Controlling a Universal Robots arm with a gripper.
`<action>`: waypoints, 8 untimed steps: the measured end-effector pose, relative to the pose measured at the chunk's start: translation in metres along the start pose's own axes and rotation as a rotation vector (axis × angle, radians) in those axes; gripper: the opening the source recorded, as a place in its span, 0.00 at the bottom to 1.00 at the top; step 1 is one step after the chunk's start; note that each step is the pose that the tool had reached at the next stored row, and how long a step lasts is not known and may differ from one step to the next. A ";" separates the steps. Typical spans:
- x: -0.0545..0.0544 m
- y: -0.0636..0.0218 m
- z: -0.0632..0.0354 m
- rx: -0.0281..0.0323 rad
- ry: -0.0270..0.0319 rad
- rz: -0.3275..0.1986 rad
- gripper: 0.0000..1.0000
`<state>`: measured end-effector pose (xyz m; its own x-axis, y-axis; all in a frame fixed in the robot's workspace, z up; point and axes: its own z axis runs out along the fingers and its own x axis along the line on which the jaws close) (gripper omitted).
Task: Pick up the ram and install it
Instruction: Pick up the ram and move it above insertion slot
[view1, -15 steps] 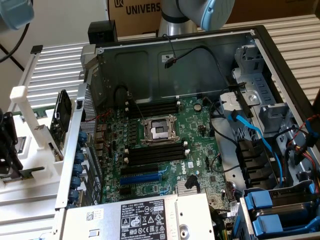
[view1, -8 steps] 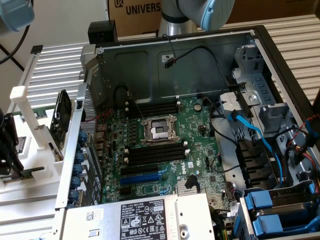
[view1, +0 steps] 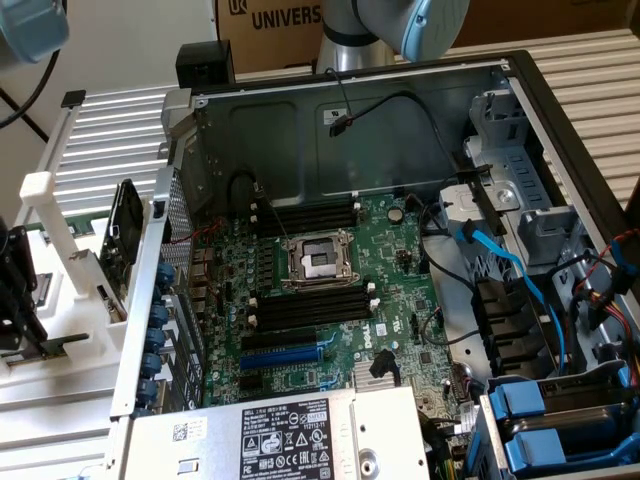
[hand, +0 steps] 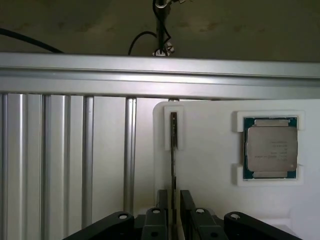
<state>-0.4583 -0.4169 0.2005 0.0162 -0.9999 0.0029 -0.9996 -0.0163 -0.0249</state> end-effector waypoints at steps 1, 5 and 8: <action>0.000 0.0000 0.0000 0.0000 0.0000 0.000 0.25; 0.000 0.0000 0.0000 -0.0001 0.0000 0.000 0.12; 0.000 0.0000 0.0000 0.0000 0.0000 0.000 0.12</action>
<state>-0.4583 -0.4169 0.2006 0.0162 -0.9999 0.0029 -0.9996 -0.0163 -0.0249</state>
